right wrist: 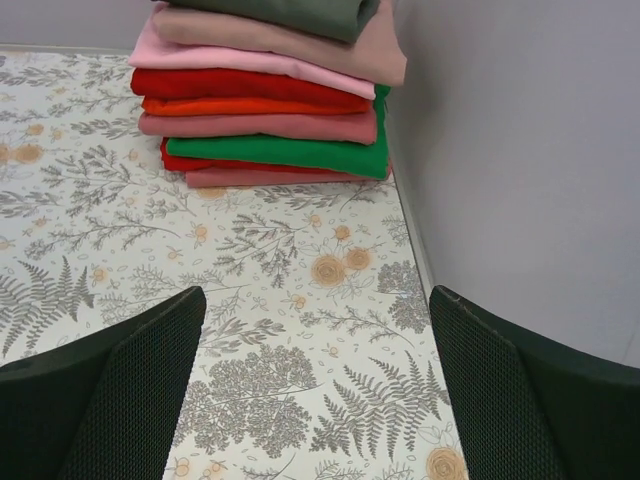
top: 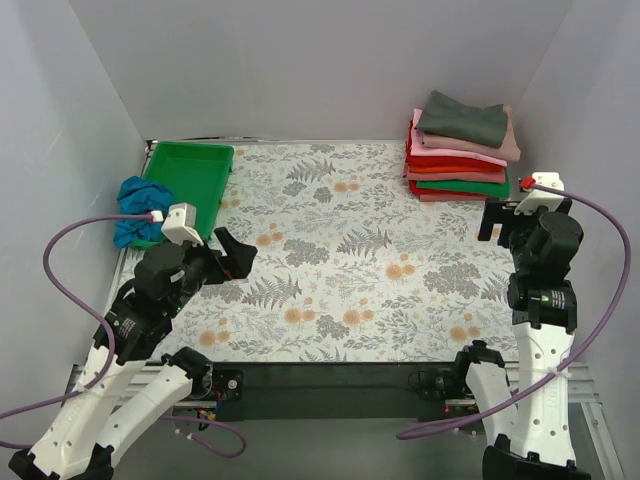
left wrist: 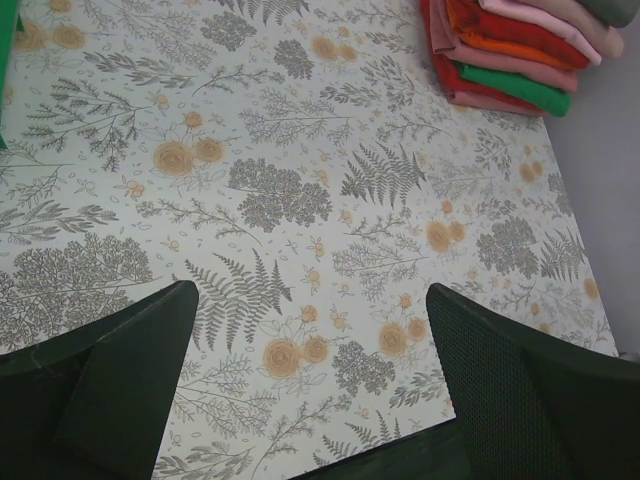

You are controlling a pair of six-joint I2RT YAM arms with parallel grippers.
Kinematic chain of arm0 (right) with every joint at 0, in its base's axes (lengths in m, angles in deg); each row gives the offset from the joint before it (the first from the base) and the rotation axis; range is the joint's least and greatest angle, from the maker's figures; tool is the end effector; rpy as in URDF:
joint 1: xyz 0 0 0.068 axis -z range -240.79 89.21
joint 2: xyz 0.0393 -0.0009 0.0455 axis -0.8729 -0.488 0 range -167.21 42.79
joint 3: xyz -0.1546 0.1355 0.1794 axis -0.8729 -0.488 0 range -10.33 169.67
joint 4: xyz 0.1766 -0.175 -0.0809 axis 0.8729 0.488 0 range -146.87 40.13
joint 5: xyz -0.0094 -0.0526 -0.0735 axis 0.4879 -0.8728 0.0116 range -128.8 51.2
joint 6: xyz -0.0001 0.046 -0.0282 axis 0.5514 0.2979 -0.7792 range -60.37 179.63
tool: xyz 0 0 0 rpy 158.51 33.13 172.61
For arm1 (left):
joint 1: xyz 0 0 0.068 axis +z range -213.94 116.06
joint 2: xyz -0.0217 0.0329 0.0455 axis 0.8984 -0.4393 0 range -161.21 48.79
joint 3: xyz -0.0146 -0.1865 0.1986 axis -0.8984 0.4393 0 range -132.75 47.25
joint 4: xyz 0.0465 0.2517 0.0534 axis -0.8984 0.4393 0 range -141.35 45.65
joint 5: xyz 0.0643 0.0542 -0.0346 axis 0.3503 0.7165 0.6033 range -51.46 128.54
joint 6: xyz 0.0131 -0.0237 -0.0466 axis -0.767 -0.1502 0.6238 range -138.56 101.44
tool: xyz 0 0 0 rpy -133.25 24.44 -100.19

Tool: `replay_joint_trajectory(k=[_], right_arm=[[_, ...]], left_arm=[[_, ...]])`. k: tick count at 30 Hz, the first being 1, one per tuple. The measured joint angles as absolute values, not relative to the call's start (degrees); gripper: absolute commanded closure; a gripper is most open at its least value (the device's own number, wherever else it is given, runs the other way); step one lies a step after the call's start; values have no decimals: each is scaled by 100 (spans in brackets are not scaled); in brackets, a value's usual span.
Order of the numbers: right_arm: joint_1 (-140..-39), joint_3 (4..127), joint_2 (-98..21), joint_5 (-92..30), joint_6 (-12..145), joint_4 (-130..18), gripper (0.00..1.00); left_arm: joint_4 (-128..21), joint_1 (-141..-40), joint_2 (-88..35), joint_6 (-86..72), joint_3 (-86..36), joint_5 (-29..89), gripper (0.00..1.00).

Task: Fold and stack the t-shirts
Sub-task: Grab the tshirt from the pile

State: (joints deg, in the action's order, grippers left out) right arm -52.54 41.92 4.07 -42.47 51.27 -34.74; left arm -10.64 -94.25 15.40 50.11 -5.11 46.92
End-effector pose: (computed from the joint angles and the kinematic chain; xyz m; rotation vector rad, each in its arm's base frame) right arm 0.1446 -0.0233 0.3779 0.0459 1.7275 -0.2693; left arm 0.1003 -0.0527 0.3547 -0.7807 1.9301 -0.9725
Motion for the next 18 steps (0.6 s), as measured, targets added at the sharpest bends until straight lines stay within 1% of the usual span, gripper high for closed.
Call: replay_joint_trajectory(k=[2,5,9,13,16,17,18], right_arm=[[-5254,4170,366,-4139,5121,-3485,2],[-5254,4157,268,-3630,4922,-3470,2],[-5241,4106,171,-2314,4369,-3328,2],[-5243,3811,-41,-1038,3942,-3275,2],[-5245,3440,-261,-332,3757,-3286,3],[-5243,3293,-368,-133,3711,-3293,2],[-5243,3151,-445,33,3682,-3301,2]], left_arm=[[-1071,-9425,1523,5011,-470,4688,2],[-1154,-9425,1460,5052,-406,4686,3],[-1318,-9425,1261,5149,-371,4736,3],[-1412,-9322,760,5205,-384,5007,2],[-1451,-8787,275,5194,-483,4954,2],[-1473,-8360,85,5179,-570,4736,2],[-1574,-7877,-110,5177,-640,4452,4]])
